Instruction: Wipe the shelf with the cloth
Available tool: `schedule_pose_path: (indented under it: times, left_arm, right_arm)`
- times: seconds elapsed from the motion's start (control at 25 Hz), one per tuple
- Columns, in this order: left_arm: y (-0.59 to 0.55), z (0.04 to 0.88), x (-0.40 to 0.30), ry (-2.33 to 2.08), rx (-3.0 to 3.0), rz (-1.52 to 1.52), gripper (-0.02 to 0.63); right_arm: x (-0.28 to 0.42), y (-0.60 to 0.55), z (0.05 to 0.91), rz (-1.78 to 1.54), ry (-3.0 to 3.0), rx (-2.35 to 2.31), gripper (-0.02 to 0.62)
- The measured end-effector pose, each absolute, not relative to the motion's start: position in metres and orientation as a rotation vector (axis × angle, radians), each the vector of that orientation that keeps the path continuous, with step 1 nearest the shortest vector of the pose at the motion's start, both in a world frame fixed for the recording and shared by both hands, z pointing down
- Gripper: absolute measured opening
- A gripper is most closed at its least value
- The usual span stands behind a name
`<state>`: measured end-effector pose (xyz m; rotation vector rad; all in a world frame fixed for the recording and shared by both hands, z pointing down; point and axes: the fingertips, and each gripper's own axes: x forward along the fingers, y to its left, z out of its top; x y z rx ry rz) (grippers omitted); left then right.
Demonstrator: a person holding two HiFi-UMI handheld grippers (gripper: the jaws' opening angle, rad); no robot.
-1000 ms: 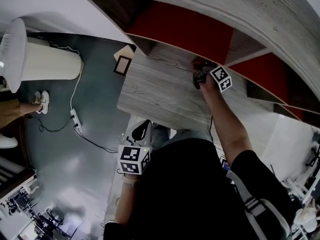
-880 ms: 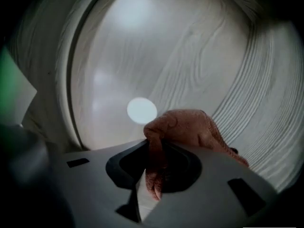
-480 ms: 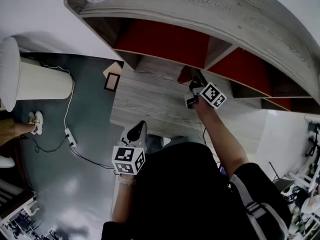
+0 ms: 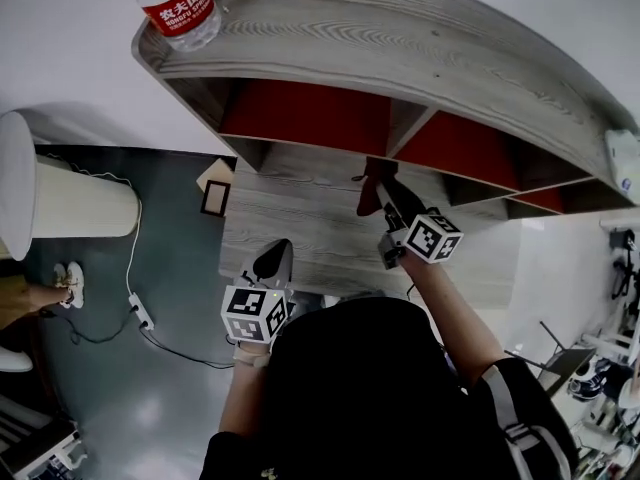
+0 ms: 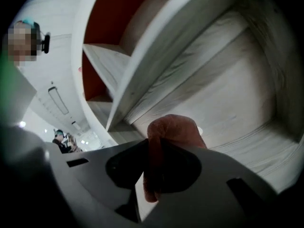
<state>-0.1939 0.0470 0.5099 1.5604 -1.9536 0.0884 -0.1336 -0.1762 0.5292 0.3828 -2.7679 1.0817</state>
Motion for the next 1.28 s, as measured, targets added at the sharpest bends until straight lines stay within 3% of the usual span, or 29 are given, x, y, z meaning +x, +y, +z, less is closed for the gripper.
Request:
schedule_pose_path:
  times: [0.52,1.28]
  left_arm:
    - [0.015,0.466,-0.178,-1.915,1.832,0.073,0.006]
    - [-0.008,0.392,-0.175,-2.015,2.089,-0.006,0.006]
  right_arm:
    - [-0.088,-0.129,0.455,0.413,-2.839,0.271,0.049]
    - [-0.083,-0.110,0.398,0.214,-2.926,0.201,0.049]
